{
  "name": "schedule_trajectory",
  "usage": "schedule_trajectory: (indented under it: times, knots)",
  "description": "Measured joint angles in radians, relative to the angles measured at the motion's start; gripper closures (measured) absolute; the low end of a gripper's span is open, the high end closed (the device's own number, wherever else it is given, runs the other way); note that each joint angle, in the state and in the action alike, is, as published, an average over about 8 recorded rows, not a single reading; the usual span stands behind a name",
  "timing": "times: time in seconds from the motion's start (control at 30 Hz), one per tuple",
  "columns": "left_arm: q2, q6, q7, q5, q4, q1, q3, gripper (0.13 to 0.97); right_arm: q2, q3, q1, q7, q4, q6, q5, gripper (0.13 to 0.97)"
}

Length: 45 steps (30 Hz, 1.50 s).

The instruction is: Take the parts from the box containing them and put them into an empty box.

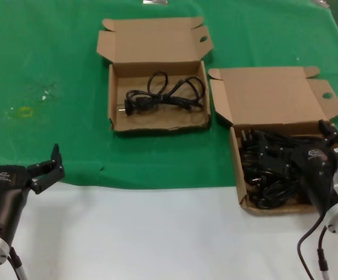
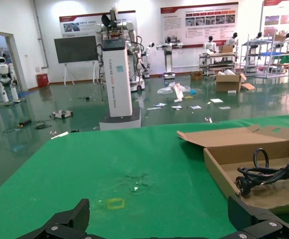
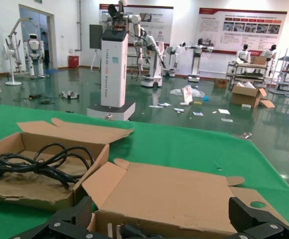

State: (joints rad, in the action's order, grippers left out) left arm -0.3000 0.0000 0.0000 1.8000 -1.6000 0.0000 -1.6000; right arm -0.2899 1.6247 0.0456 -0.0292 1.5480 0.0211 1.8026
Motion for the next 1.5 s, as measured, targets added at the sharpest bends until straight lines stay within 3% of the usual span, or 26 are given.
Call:
schedule_trajectory:
  times: [1.5]
  knots:
    - [0.000, 0.000, 0.000, 0.000, 0.000, 0.000, 0.000, 0.132, 0.000, 0.000, 0.000, 0.000, 0.000, 0.000, 0.000, 0.129]
